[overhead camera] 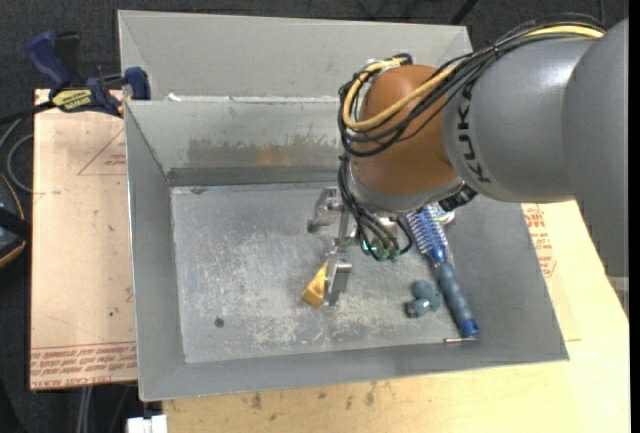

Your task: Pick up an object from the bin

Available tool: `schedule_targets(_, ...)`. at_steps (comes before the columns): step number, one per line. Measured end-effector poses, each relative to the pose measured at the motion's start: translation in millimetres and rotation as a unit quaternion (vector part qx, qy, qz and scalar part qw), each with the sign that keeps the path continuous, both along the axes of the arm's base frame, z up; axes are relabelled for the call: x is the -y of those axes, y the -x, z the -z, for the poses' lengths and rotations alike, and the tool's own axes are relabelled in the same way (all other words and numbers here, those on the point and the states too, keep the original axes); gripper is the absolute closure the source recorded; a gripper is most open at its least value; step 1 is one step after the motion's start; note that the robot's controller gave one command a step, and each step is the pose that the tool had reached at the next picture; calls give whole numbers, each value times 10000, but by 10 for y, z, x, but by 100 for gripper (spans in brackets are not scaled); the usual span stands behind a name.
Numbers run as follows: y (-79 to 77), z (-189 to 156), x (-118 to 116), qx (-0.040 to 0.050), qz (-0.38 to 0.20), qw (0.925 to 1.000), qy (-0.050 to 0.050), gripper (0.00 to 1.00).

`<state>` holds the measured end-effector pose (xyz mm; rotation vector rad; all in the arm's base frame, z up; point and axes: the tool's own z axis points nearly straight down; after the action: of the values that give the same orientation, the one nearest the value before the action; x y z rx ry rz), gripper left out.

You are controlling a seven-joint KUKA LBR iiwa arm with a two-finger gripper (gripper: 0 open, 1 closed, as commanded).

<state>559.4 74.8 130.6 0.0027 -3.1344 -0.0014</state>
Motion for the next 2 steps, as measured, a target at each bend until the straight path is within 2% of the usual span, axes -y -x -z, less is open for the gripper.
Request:
schedule_targets(1, 119, 573, 112, 122, -673, 9977, -16, 0)
schedule_targets(2, -302, 573, 282, 73, -1649, 9863, -11, 0)
